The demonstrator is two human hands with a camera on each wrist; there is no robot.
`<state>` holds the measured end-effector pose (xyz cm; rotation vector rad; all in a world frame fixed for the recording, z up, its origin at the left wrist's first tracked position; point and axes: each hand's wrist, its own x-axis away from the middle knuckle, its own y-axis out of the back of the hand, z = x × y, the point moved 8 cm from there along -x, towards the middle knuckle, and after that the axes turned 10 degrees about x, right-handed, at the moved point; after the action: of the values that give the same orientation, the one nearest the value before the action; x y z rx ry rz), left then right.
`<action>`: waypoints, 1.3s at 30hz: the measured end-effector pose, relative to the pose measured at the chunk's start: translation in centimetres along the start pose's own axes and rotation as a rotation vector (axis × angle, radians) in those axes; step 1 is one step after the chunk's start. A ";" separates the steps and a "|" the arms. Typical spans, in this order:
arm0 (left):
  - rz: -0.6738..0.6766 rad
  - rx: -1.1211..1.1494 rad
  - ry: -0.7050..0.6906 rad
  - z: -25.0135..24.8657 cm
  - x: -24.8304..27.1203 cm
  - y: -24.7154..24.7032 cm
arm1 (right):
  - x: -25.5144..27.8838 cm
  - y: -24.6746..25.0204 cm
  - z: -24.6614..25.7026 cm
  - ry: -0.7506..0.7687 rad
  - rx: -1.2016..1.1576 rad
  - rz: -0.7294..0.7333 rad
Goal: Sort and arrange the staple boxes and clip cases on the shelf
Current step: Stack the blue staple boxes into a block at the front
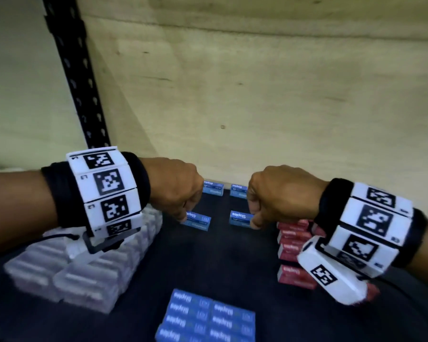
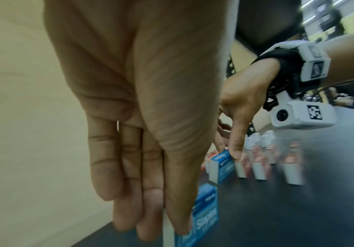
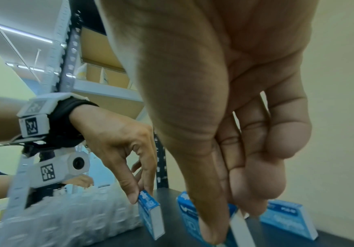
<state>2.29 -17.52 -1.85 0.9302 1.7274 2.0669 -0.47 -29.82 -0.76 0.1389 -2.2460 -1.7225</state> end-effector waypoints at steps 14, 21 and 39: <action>0.070 -0.067 -0.048 -4.3 7.8 -3.7 | 8.8 -3.2 5.1 0.043 0.009 0.093; 0.086 -0.003 -0.043 -4.0 8.3 -4.7 | 9.2 -4.3 5.0 0.025 -0.062 0.098; 0.084 0.109 -0.113 -4.1 8.3 -5.6 | 9.6 -4.7 5.3 0.058 -0.111 0.108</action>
<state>-7.61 -14.38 -5.10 1.1474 1.7847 1.9451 -11.70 -28.73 -4.75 0.0418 -2.0721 -1.7575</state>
